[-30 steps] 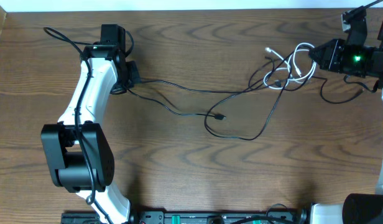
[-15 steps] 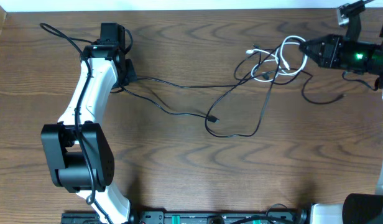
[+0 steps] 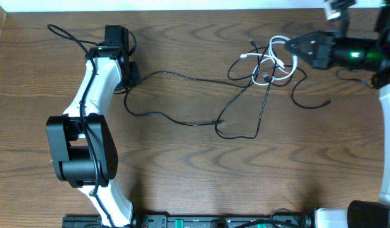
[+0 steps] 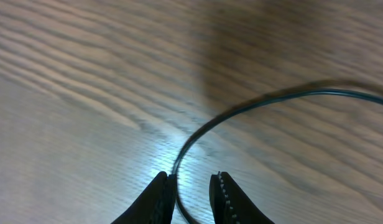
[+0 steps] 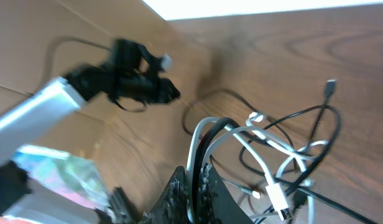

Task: Untangle cables
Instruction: 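Lower the white cable loops with the right gripper and release them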

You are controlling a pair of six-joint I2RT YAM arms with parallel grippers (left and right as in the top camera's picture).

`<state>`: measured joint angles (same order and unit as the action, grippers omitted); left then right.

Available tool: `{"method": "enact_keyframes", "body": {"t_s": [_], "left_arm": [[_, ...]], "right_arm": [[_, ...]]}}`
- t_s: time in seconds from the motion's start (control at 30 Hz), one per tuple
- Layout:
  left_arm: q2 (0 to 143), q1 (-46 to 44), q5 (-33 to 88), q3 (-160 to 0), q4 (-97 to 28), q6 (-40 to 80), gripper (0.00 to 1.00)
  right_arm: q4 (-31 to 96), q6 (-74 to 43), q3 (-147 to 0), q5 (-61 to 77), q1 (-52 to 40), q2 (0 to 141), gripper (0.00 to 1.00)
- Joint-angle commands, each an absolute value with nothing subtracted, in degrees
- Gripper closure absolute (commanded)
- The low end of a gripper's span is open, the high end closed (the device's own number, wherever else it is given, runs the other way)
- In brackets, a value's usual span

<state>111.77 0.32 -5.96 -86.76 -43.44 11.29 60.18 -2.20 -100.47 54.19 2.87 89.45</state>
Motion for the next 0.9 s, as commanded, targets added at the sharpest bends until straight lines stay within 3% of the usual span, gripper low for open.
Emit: {"method": "enact_keyframes", "body": {"t_s": [0.0, 0.17, 0.33, 0.43, 0.57, 0.67, 0.87], "left_arm": [[108.07, 0.51, -0.82, -86.98, -43.16, 9.82, 0.75], [102.1, 0.51, 3.33, -87.02, -42.44, 9.85, 0.75], [95.44, 0.51, 7.18, -87.02, -41.74, 9.91, 0.75], [92.38, 0.51, 7.14, -87.02, -41.43, 9.91, 0.74], [90.0, 0.51, 7.09, -87.02, -41.41, 9.89, 0.69], [89.84, 0.51, 7.11, -87.0, -41.47, 9.91, 0.69], [89.86, 0.51, 7.11, -86.96, -41.47, 9.91, 0.69]], "right_arm": [[61.01, -1.69, -101.51, 42.22, -2.13, 88.51, 0.94], [61.04, -4.25, -101.47, 30.46, -9.02, 89.32, 0.93], [60.69, -4.25, -101.47, 29.93, -13.74, 92.07, 0.92], [60.77, -4.21, -101.47, 29.93, -16.16, 94.19, 0.8], [61.06, -3.33, -101.47, 29.93, -18.96, 96.38, 0.54], [61.23, -2.15, -101.47, 29.87, -19.88, 96.71, 0.47], [64.25, -3.25, -101.47, 20.75, -19.81, 96.95, 0.42]]}}
